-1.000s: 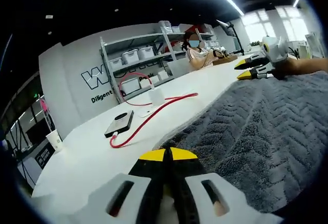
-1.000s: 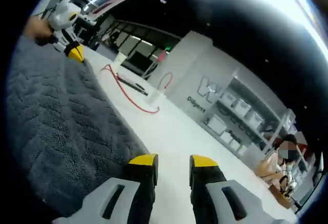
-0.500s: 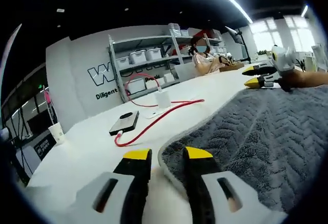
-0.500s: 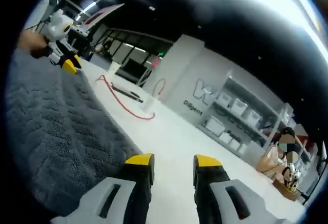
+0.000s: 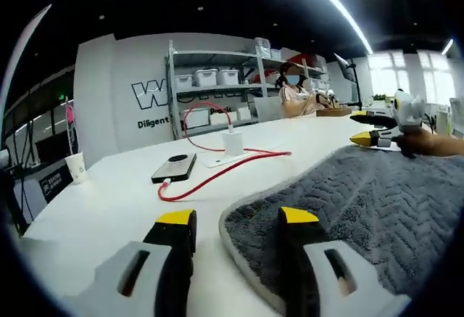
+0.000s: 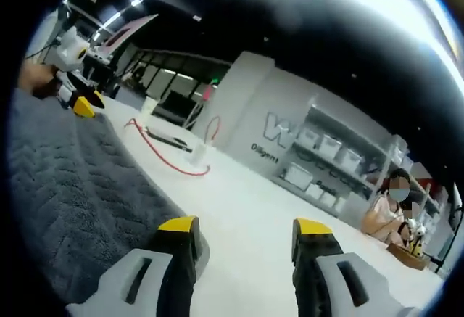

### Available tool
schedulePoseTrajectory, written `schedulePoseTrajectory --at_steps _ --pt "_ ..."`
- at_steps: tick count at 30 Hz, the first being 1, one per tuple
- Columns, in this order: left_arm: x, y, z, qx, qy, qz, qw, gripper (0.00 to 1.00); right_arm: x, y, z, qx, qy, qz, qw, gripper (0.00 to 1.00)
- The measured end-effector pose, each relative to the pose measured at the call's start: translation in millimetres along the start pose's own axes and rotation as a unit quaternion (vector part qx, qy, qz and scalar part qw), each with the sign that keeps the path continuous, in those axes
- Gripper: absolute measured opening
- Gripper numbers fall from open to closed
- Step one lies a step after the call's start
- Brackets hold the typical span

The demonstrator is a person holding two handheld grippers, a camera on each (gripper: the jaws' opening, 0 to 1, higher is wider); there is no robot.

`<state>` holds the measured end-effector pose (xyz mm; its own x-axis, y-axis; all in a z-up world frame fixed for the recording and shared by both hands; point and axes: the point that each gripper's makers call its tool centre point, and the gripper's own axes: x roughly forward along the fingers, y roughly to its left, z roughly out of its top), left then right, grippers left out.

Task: Open the folded towel by lifting each exposed corner and separating the folded layers until the towel lies flat within the target outline without major curled edges

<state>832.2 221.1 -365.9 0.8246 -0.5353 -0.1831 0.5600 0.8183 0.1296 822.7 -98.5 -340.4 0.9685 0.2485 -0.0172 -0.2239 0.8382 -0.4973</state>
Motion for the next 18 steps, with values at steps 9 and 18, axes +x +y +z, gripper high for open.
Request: schedulePoseTrajectory --at_steps 9,18 --pt "-2 -5.4 5.9 -0.052 -0.012 -0.008 0.9985 0.74 -3 -12 8.4 0.092 -0.017 -0.016 0.9955 0.61" --pt "-22 -12.6 16.5 -0.084 -0.046 0.004 0.9954 0.89 -2 -9 17.1 0.119 -0.043 -0.012 0.992 0.79"
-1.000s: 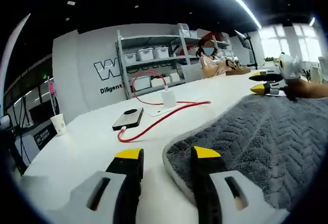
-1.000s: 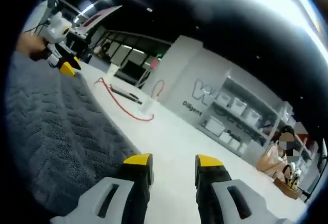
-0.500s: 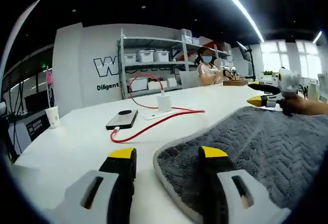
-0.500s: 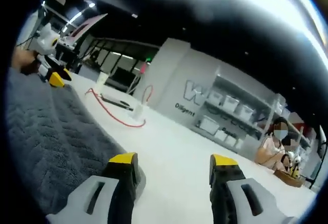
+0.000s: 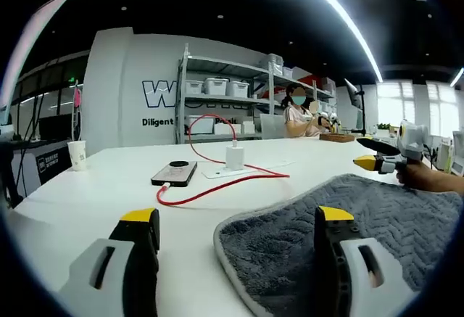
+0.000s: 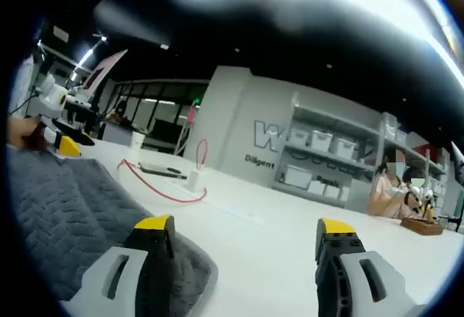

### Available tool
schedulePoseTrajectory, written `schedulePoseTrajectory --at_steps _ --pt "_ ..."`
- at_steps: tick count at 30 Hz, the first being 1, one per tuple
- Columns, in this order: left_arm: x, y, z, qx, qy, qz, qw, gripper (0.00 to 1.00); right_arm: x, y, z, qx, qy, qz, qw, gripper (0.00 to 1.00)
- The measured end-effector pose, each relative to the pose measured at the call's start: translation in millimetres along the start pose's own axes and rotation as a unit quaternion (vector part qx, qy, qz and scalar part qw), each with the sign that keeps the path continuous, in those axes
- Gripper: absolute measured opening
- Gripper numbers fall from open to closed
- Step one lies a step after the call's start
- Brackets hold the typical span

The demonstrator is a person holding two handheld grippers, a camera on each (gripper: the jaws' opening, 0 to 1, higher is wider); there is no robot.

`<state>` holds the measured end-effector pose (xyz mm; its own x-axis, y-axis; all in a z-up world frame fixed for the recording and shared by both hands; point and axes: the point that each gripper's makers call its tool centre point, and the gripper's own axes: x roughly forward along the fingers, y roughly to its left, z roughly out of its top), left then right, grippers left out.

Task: Open the folded towel by lifting each exposed corner and separating the folded layers until the towel lies flat within the target outline without major curled edges

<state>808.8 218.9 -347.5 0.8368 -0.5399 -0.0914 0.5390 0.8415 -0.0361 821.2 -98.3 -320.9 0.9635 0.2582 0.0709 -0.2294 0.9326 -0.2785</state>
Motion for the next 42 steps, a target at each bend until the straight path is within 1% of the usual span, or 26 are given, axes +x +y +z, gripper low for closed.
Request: schedulePoseTrajectory --at_steps 2,4,6,7,8,9,12,13,15,17,20,21,25,31,33,35,38,42 --pt "2 -0.3 0.1 -0.002 -0.002 0.0 1.0 0.91 0 3 -0.1 -0.004 0.004 0.002 1.0 0.81" --pt "2 -2.7 -1.8 -0.005 0.006 0.004 1.0 0.91 4 7 -2.4 -0.009 0.014 0.006 0.9999 0.85" --pt "2 -8.1 -5.3 -0.013 0.015 -0.003 0.9998 0.91 3 12 -4.3 -0.006 0.029 0.006 0.9995 0.89" --pt "2 -10.8 -6.3 -0.017 0.018 -0.008 0.9997 0.9 3 12 -4.2 -0.005 0.03 0.005 0.9995 0.92" --pt "2 -14.4 -7.4 -0.014 0.021 -0.012 0.9996 0.89 -3 16 -3.1 0.0 0.035 0.003 0.9994 0.94" --pt "1 -18.4 -8.4 -0.006 0.024 -0.018 0.9995 0.87 -4 16 -2.6 -0.001 0.034 0.003 0.9994 0.94" --pt "1 -28.1 -9.2 0.0 0.027 -0.034 0.999 0.8 -5 12 -2.2 -0.028 0.035 -0.003 0.999 0.89" --pt "0 -33.1 -9.3 0.005 0.028 -0.044 0.9986 0.78 -5 11 -1.2 -0.026 0.033 -0.005 0.9991 0.89" --pt "0 -36.8 -10.8 0.01 0.032 -0.045 0.9984 0.77 -5 8 1.5 -0.015 0.026 -0.007 0.9995 0.92" --pt "-1 -36.8 -12.6 0.016 0.037 -0.041 0.9984 0.77 -3 6 7.2 0.012 0.012 -0.008 0.9998 0.93" --pt "4 -31.4 -10.7 0.009 0.035 -0.042 0.9985 0.76 -2 4 13.2 0.048 -0.005 -0.005 0.9988 0.96" --pt "3 -31.3 -10.6 0.007 0.035 -0.042 0.9985 0.76 -3 3 13.0 0.052 -0.005 -0.004 0.9986 0.96" --pt "5 -31.4 -12.3 0.009 0.038 -0.043 0.9983 0.74 -3 3 10.4 0.05 -0.002 -0.005 0.9987 0.95" --pt "5 -32.4 -16.6 0.016 0.047 -0.045 0.9977 0.73 -4 12 14.8 0.048 -0.008 0.008 0.9988 0.97" --pt "5 -34.0 -17.7 0.022 0.049 -0.05 0.9973 0.68 -6 14 15.5 0.044 -0.009 0.008 0.9989 0.96" --pt "5 -36.9 -22.4 0.033 0.061 -0.057 0.996 0.62 -9 15 14.5 0.044 -0.007 0.006 0.999 0.95" --pt "6 -39.6 -25.9 0.034 0.07 -0.063 0.995 0.58 -11 14 15.1 0.047 -0.006 0.004 0.9989 0.94" --pt "6 -35.6 -25.9 0.033 0.072 -0.055 0.9954 0.62 -12 15 16.1 0.046 -0.007 0.003 0.9989 0.94"
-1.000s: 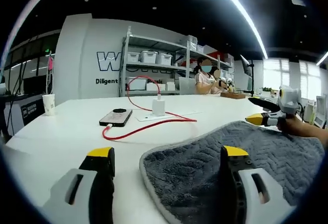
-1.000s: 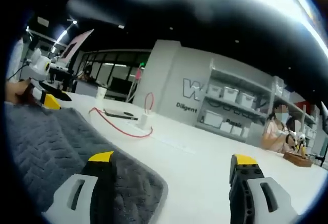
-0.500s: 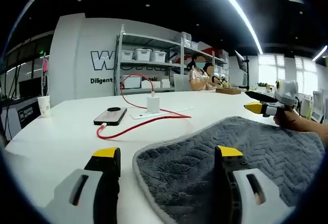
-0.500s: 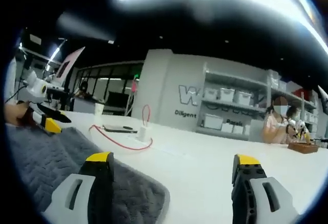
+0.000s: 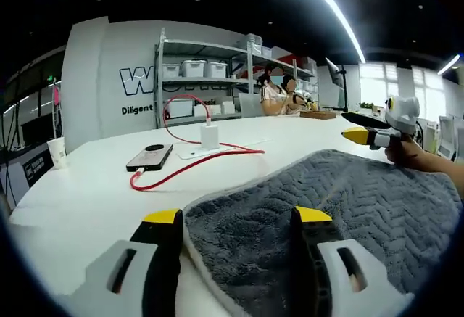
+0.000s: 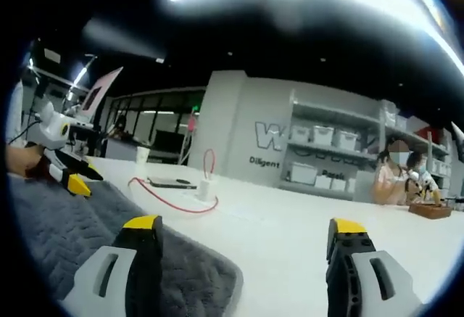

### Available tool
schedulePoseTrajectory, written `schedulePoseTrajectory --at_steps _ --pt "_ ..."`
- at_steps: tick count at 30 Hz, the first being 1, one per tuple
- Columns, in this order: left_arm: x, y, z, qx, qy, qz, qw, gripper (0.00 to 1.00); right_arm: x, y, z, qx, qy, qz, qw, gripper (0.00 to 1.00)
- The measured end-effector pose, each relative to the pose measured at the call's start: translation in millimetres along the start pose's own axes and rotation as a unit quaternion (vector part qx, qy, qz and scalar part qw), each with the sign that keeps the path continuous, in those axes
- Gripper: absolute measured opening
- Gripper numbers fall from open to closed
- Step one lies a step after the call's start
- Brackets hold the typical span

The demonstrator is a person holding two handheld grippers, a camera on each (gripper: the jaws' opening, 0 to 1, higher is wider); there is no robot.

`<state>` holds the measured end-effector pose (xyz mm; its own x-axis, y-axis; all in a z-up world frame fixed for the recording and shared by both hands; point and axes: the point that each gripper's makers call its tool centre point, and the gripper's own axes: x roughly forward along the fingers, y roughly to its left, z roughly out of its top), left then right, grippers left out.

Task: Open the folded towel by lifting each exposed corner and separating the folded layers until the towel lies flat within the target outline without major curled edges

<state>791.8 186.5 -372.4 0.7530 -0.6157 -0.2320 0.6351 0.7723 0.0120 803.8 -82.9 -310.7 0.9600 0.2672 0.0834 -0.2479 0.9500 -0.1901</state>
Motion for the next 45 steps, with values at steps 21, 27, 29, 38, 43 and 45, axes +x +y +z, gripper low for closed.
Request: schedulePoseTrajectory --at_steps 21,27,29,38,43,45 --pt "-4 14.2 5.2 0.046 -0.009 0.011 0.9988 0.34 0 11 -2.7 -0.027 0.011 0.016 0.9995 0.93" --pt "-4 6.9 10.5 0.051 -0.024 -0.008 0.9984 0.23 -3 12 -1.6 -0.011 0.008 0.016 0.9998 0.94" --pt "-3 4.0 8.7 0.061 -0.02 -0.014 0.9978 0.19 -4 15 -1.1 -0.015 0.007 0.018 0.9997 0.93" --pt "1 11.8 10.4 0.086 -0.016 0.0 0.9961 0.32 -10 18 -2.6 -0.02 0.013 0.015 0.9996 0.93" --pt "2 6.3 16.6 0.128 -0.031 -0.011 0.9913 0.22 -10 21 -2.0 -0.023 0.013 0.019 0.9995 0.94" --pt "3 1.9 17.6 0.137 -0.034 -0.021 0.9897 0.15 -10 22 -2.1 -0.025 0.013 0.019 0.9994 0.93"
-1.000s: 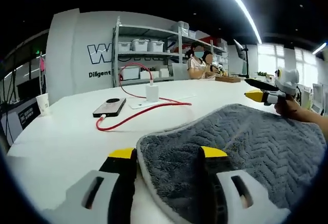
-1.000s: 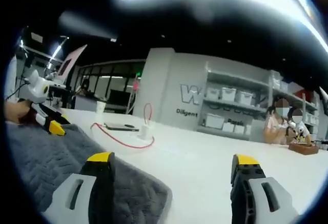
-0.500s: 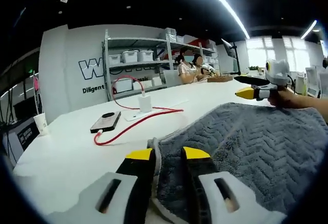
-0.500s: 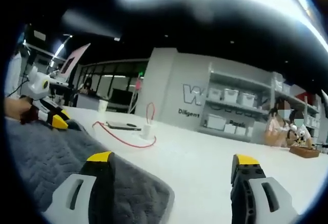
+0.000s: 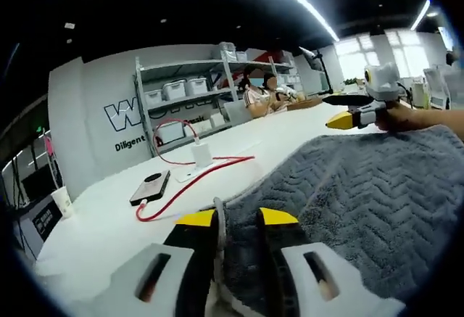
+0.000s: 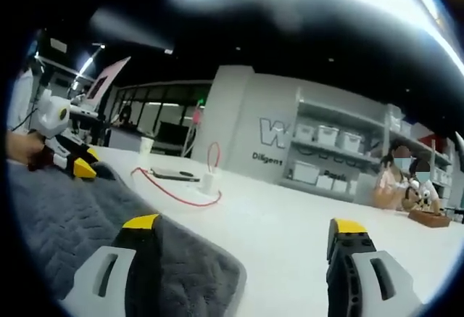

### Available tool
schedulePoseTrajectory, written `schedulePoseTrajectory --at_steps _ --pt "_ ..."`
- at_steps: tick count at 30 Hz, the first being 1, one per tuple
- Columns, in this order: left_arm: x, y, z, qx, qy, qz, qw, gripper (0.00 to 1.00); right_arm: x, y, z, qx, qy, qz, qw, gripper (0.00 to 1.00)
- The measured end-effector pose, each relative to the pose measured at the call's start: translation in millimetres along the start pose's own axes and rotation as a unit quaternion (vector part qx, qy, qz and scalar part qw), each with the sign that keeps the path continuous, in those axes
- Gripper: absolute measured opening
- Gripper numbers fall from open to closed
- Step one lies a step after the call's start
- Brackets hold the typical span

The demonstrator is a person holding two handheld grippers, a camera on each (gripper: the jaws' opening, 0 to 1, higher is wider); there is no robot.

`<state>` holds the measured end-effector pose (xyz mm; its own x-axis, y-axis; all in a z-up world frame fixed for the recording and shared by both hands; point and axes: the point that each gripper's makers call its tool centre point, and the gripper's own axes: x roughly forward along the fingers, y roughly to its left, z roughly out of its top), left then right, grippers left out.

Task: Open the folded towel by lifting each exposed corner and separating the folded layers until the towel lies flat within the target outline without major curled edges

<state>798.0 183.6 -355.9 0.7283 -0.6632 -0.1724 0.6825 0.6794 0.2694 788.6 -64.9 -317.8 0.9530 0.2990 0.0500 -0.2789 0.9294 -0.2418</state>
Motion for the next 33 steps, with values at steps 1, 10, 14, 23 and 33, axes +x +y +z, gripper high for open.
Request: schedulePoseTrajectory --at_steps 1,10,14,23,33 --pt "0 -1.8 0.4 0.002 -0.001 -0.003 1.0 0.14 0 0 0.0 -0.001 0.0 0.0 1.0 0.93" --pt "1 -14.9 -1.3 0.043 0.006 -0.016 0.9989 0.13 -1 3 0.9 0.003 0.0 0.003 1.0 0.93" --pt "-1 -6.9 -11.0 0.053 0.028 -0.002 0.9982 0.02 -2 5 -0.5 -0.01 0.006 0.003 0.9999 0.94" --pt "-6 -6.2 5.5 0.051 -0.01 0.014 0.9986 0.02 -3 11 0.9 -0.013 0.006 0.008 0.9999 0.93" --pt "-3 -30.6 8.5 0.171 0.019 0.005 0.9851 0.02 -6 15 2.4 -0.024 0.006 0.01 0.9996 0.93"
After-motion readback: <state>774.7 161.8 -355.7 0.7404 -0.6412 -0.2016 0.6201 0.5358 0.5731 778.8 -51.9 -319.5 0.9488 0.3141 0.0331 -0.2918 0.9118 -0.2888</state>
